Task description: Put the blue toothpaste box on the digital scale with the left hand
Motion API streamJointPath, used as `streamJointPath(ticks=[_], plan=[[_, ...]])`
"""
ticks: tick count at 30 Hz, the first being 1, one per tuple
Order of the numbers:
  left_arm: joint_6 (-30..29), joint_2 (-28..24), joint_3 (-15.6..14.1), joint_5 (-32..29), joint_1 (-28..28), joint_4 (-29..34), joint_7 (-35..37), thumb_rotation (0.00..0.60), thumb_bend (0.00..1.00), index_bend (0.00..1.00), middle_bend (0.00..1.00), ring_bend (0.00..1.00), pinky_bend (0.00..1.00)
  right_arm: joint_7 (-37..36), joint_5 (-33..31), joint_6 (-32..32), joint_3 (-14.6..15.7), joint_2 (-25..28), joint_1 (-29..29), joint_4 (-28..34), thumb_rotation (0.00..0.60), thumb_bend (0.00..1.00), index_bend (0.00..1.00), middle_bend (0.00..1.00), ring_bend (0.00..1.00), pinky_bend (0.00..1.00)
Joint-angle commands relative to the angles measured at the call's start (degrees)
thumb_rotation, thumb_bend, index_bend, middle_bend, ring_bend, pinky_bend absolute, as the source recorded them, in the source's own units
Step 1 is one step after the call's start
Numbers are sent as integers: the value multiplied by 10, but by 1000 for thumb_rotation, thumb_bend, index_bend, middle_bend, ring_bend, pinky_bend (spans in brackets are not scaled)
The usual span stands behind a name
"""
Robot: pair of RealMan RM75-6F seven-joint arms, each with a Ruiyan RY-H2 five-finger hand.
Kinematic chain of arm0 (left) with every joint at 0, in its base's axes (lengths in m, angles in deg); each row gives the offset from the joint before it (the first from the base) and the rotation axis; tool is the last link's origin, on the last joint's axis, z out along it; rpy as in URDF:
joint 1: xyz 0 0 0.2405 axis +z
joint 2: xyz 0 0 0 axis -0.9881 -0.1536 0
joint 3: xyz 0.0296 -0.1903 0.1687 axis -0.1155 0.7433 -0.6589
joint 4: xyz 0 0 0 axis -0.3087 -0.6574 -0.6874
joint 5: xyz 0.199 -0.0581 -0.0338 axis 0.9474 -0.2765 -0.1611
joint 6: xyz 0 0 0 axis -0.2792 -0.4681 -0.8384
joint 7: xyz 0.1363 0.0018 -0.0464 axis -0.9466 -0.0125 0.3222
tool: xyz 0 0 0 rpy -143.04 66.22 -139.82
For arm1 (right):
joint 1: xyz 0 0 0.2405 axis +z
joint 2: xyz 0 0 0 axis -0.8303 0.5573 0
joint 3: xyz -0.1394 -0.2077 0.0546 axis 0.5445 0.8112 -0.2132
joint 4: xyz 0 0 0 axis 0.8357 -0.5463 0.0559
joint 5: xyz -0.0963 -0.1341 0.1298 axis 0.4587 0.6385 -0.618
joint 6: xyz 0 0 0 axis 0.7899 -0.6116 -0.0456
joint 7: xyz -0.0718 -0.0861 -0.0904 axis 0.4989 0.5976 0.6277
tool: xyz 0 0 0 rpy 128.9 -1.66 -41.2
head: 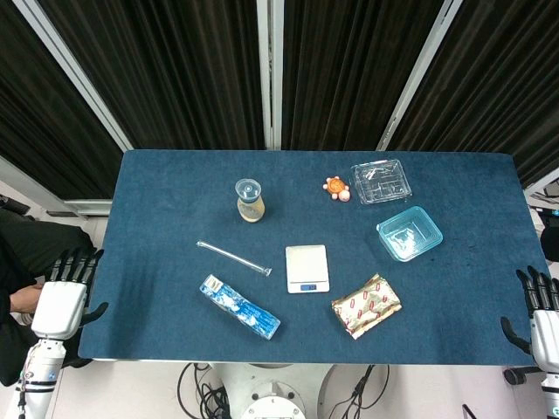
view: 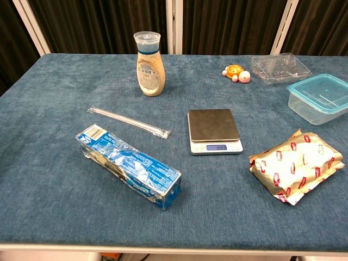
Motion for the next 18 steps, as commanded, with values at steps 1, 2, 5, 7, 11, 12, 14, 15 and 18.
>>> streamJointPath(ticks=[1,2,5,7,11,12,14,15,18], plan=[[-2,1,0,-1,0,2,11,600,148,37,61,0,0,6,4,6,-2,2,-1,3,600,235,0,0,0,0],[-2,1,-1,-1,0,2,12,600,148,37,61,0,0,7,5,7,-3,2,-1,4,600,235,0,0,0,0],[-3,0,-4,0,1,5,15,600,148,37,61,0,0,7,10,8,-5,3,-3,8,600,235,0,0,0,0],[-5,0,-8,2,3,8,19,600,149,36,61,0,0,7,13,9,-7,3,-3,8,600,235,0,0,0,0],[-12,-8,-15,19,4,26,19,600,149,36,61,0,0,3,14,9,-14,9,-4,14,600,235,0,0,0,0],[-14,-11,-16,26,2,31,20,600,149,37,61,0,0,3,13,10,-16,10,-3,15,600,235,0,0,0,0],[-13,-16,-22,45,-4,46,20,600,149,37,61,0,0,2,8,15,-21,14,-3,19,600,235,0,0,0,0],[-9,-16,-26,55,-8,52,19,600,149,37,61,0,0,2,7,17,-22,16,-3,21,600,235,0,0,0,0],[19,-11,-46,92,-26,70,11,600,149,37,61,0,0,4,6,20,-25,20,-4,25,600,235,0,0,0,0]])
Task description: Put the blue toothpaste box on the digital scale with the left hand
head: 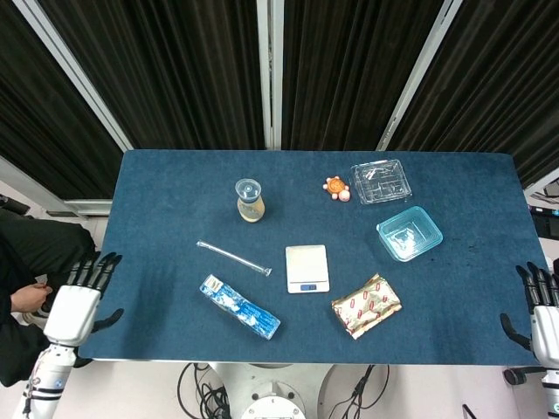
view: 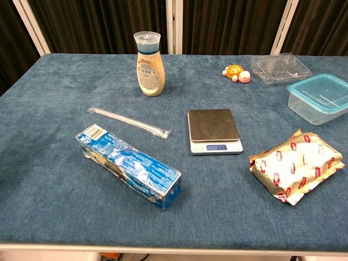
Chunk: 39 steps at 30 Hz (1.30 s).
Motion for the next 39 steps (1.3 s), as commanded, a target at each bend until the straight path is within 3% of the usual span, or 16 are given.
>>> streamJointPath(ticks=[1,7,13,19,32,37,39], plan=[[33,6,-24,42,-23,22,-11,600,149,37,61,0,0,-1,-2,1,-3,3,-1,3,600,235,0,0,0,0],[111,35,-38,65,-69,36,-23,600,133,35,53,0,0,-5,-1,1,-10,16,-3,17,600,235,0,0,0,0],[166,82,-25,54,-107,23,-28,600,126,22,45,0,0,-15,-3,10,-13,18,-4,18,600,236,0,0,0,0],[200,128,-14,38,-137,0,-1,600,125,15,33,0,0,-18,-6,19,-14,25,-5,21,600,240,0,0,0,0],[263,197,2,3,-191,-51,-27,600,126,15,43,0,0,-22,-17,47,-14,35,-5,22,600,240,0,0,0,0],[273,202,10,-11,-204,-56,-46,600,172,116,140,17,66,-20,-20,63,-14,37,-2,23,600,241,0,0,0,0],[275,203,12,-19,-208,-56,-54,600,217,193,230,83,132,-18,-20,67,-13,38,0,23,600,241,0,0,0,0]])
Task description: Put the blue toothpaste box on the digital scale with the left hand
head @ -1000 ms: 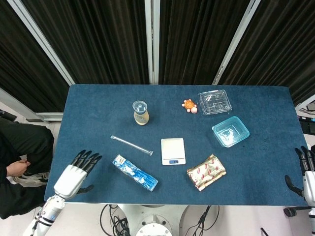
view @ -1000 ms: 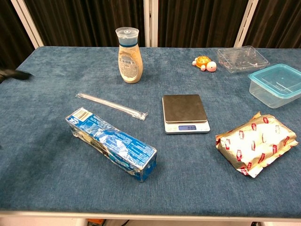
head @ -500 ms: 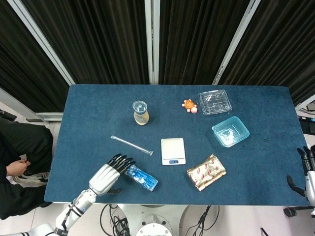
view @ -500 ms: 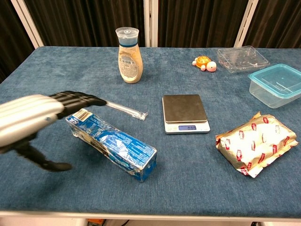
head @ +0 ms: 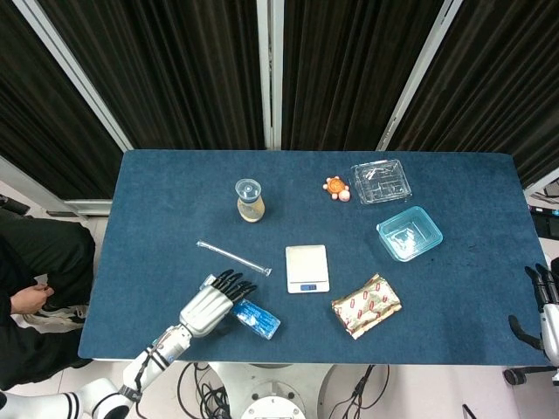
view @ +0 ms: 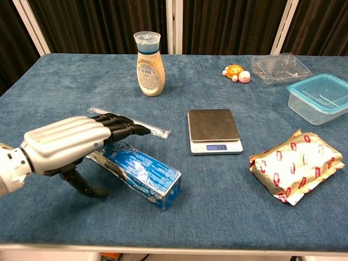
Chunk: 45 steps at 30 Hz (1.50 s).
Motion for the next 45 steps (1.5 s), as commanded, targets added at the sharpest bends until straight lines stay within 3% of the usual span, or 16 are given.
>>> streamJointPath(ticks=[1,5,14,18,22,31,39,45], plan=[[4,2,4,-10,-5,0,-13,600,240,242,284,130,174,3,0,5,1,1,2,0,600,241,0,0,0,0],[7,7,4,-18,-11,-6,-46,600,282,389,430,265,296,4,-2,12,0,2,4,0,600,241,0,0,0,0],[-32,23,9,-2,-19,-13,-40,600,286,535,569,424,433,-11,-2,19,0,5,4,-5,600,237,0,0,0,0],[-43,25,22,-4,-27,0,-23,600,286,546,580,448,456,-17,-1,20,-1,5,4,-8,600,236,0,0,0,0],[-27,34,56,-30,-50,17,-28,600,300,541,578,450,460,-23,3,21,0,2,6,-10,600,236,0,0,0,0],[72,52,141,-138,-135,19,-84,600,307,540,576,449,457,-24,18,-5,1,1,-3,-11,600,236,0,0,0,0],[123,103,186,-212,-217,-59,-117,600,307,539,575,449,455,-44,24,-32,-4,11,-14,-12,600,237,0,0,0,0],[131,135,194,-236,-256,-126,-114,600,309,538,575,449,453,-47,25,-27,-1,12,-14,-13,600,237,0,0,0,0]])
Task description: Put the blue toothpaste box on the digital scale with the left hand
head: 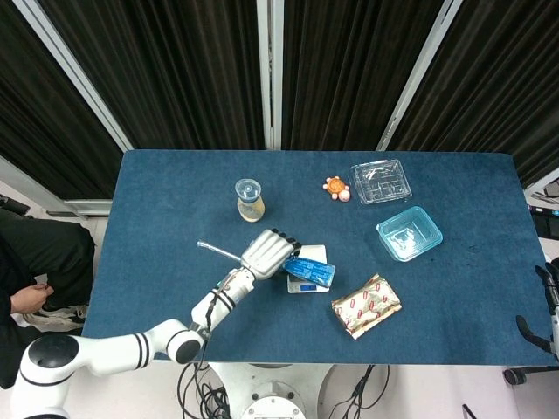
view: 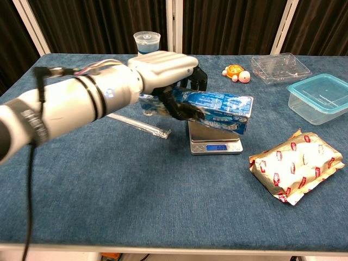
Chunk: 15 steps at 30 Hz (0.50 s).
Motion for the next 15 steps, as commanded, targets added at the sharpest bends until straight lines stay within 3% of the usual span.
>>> streamJointPath(ticks=[1,15], plan=[[3,22,4,-13,-20,-38,4,600,310,538,575,449,453,-2,-2,4,1,-1,0,-2,600,237,0,0,0,0],[7,84,15,-85,-75,-115,-7,600,332,496,555,446,445,-6,-6,18,0,-9,4,-19,600,241,0,0,0,0]])
